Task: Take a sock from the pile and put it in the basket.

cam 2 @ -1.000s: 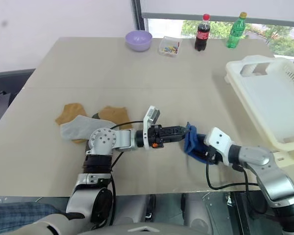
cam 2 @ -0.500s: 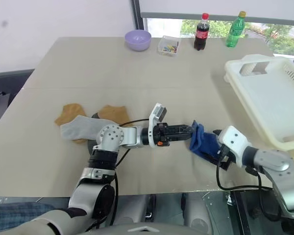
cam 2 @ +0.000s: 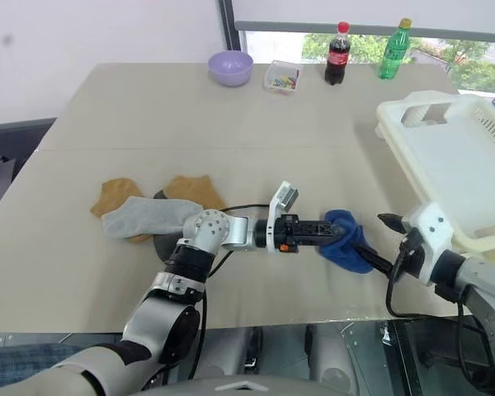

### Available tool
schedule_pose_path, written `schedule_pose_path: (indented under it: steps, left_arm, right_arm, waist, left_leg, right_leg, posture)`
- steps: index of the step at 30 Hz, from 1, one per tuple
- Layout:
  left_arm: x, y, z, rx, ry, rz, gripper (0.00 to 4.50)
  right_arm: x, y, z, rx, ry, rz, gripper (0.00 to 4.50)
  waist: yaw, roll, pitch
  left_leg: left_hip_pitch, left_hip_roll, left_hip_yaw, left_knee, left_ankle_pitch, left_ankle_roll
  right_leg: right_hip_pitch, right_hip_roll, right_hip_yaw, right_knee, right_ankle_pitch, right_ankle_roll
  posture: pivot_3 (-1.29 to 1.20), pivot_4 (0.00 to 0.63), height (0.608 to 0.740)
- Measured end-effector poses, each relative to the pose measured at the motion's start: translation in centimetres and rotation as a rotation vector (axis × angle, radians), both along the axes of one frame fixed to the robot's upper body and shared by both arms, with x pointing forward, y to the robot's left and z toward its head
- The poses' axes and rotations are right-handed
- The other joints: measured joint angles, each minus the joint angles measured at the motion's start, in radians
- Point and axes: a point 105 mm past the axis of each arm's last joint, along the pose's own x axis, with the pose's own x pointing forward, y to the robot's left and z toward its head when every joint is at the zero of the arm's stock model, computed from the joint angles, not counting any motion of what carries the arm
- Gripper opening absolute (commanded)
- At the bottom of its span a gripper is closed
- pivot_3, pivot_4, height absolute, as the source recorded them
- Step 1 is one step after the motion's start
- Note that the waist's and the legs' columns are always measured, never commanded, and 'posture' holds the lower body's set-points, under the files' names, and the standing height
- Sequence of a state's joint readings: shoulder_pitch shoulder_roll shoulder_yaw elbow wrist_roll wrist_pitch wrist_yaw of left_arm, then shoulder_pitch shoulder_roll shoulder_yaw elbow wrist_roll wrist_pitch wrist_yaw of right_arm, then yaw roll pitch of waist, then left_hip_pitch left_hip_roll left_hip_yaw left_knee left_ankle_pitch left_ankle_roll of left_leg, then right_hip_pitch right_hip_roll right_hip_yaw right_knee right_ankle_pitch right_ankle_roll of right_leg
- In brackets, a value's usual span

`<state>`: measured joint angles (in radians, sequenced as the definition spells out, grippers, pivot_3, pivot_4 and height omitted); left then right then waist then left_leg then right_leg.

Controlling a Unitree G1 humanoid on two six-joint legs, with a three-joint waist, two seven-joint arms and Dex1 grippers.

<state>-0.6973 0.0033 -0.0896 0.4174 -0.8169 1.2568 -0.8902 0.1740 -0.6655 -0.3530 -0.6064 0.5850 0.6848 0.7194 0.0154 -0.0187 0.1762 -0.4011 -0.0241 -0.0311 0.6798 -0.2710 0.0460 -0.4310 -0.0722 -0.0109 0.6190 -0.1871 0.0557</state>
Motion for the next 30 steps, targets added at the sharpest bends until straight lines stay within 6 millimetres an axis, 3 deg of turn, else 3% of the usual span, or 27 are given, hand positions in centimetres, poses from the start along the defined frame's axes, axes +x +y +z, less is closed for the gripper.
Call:
schedule_pose_path:
  steps: [7, 11, 18, 21, 30]
  left_arm:
    - [-0.1, -0.1, -0.3, 0.009, -0.016, -0.017, 4.50]
    - [-0.1, 0.0, -0.4, 0.011, -0.018, -0.019, 4.50]
    - [-0.1, 0.3, -0.6, 0.012, -0.013, -0.013, 4.50]
    - [0.0, 0.4, -0.7, 0.010, -0.014, -0.005, 4.50]
    - [0.4, 1.2, -0.8, 0.013, -0.028, 0.018, 4.50]
  right_arm:
    - [1.6, 1.2, 0.2, 0.156, 0.036, -0.082, 4.46]
    - [2.8, 0.1, -1.2, 0.158, 0.121, -0.197, 4.46]
    - [1.3, 0.1, -4.2, 0.170, 0.316, -0.234, 4.46]
    - [0.7, 0.2, -4.5, 0.185, 0.351, -0.232, 4.46]
    - [-0.8, 1.8, -5.9, 0.422, 0.497, -0.240, 0.38]
  waist:
    - [0.000, 0.001, 0.000]
    - [0.002, 0.001, 0.000]
    - [0.000, 0.001, 0.000]
    - [-0.001, 0.001, 0.000]
    - [-0.004, 0.001, -0.001]
  left_leg:
    - [0.000, 0.000, 0.000, 0.000, 0.000, 0.000]
    - [0.000, 0.000, 0.000, 0.000, 0.000, 0.000]
    - [0.000, 0.000, 0.000, 0.000, 0.000, 0.000]
    - [0.001, 0.000, 0.001, 0.001, 0.000, 0.000]
    - [0.003, 0.002, 0.002, 0.002, 0.000, 0.000]
  right_leg:
    - [0.000, 0.000, 0.000, 0.001, 0.002, -0.003]
    - [0.000, 0.000, 0.000, 0.001, 0.002, -0.003]
    - [0.000, 0.000, 0.001, 0.002, 0.002, -0.003]
    - [0.000, 0.000, 0.001, 0.003, 0.001, -0.002]
    - [0.000, 0.002, 0.002, 0.006, 0.001, -0.002]
  posture:
    - [0.00, 0.150, 0.735]
    - [0.00, 0.150, 0.735]
    - [0.00, 0.150, 0.735]
    - [0.00, 0.150, 0.735]
    - [0.00, 0.150, 0.735]
